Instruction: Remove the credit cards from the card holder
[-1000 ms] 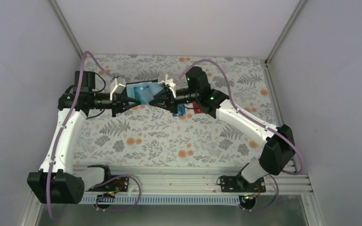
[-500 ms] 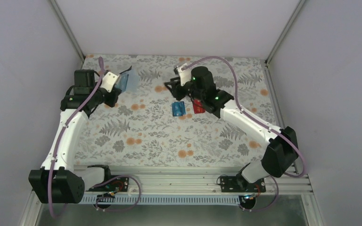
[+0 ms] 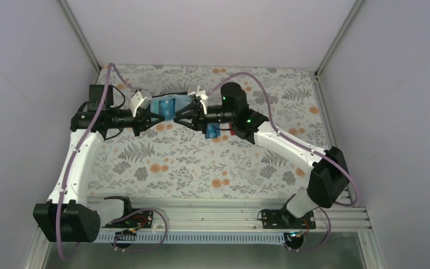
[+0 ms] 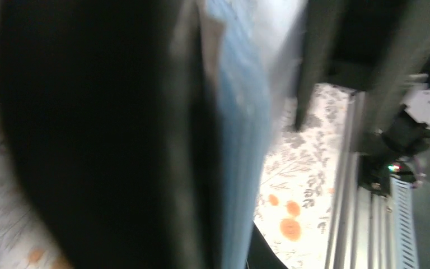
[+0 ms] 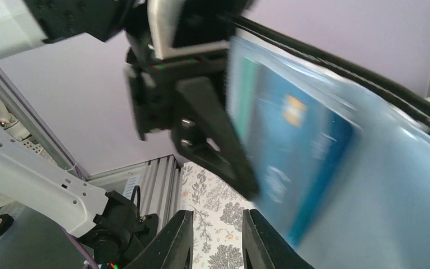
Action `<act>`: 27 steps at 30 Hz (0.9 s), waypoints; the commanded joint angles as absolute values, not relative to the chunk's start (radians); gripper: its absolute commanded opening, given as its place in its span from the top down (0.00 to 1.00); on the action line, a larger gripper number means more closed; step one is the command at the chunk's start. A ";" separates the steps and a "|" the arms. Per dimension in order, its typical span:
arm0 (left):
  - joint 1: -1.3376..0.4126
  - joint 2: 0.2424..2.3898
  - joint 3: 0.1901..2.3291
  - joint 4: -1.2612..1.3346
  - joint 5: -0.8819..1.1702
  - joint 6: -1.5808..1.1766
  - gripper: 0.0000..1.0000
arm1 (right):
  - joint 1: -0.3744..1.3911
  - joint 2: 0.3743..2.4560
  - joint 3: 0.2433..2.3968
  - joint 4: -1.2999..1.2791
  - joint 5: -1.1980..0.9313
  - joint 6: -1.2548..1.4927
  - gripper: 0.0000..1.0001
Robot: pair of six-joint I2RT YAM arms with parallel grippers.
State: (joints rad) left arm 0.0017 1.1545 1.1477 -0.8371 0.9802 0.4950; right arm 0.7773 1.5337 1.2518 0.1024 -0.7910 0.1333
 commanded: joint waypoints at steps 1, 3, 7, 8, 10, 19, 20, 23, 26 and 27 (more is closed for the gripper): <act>0.000 1.132 1.198 -0.941 1.232 0.652 0.98 | 0.751 1.551 1.281 0.111 -0.793 0.165 0.75; 0.000 1.131 1.202 -0.977 1.262 0.695 0.98 | 0.742 1.546 1.279 0.104 -0.790 0.162 0.76; 0.000 1.128 1.204 -1.018 1.292 0.753 0.98 | 0.731 1.528 1.276 0.091 -0.798 0.141 0.76; 0.000 1.129 1.204 -1.027 1.296 0.764 0.98 | 0.729 1.525 1.276 0.089 -0.807 0.135 0.76; 0.000 1.128 1.206 -1.044 1.309 0.787 0.98 | 0.727 1.528 1.290 0.076 -0.844 0.120 0.75; 0.000 1.131 1.199 -1.024 1.299 0.768 0.98 | 0.755 1.583 1.358 0.041 -1.029 0.061 0.85; 0.000 1.132 1.198 -1.021 1.301 0.768 0.98 | 0.762 1.584 1.362 0.041 -1.037 0.057 0.89; 0.000 1.132 1.203 -1.031 1.308 0.774 0.98 | 0.762 1.577 1.362 0.037 -1.034 0.052 0.96; 0.000 1.129 1.210 -1.060 1.329 0.812 0.93 | 0.758 1.550 1.344 0.033 -1.018 0.042 0.96; 0.000 1.130 1.213 -1.069 1.337 0.823 0.88 | 0.755 1.542 1.341 0.023 -1.013 0.035 0.96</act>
State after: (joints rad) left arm 0.0025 1.1465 1.1828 -1.0550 1.2591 0.7525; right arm 0.7460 1.5761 1.3319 0.0540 -0.9878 0.0696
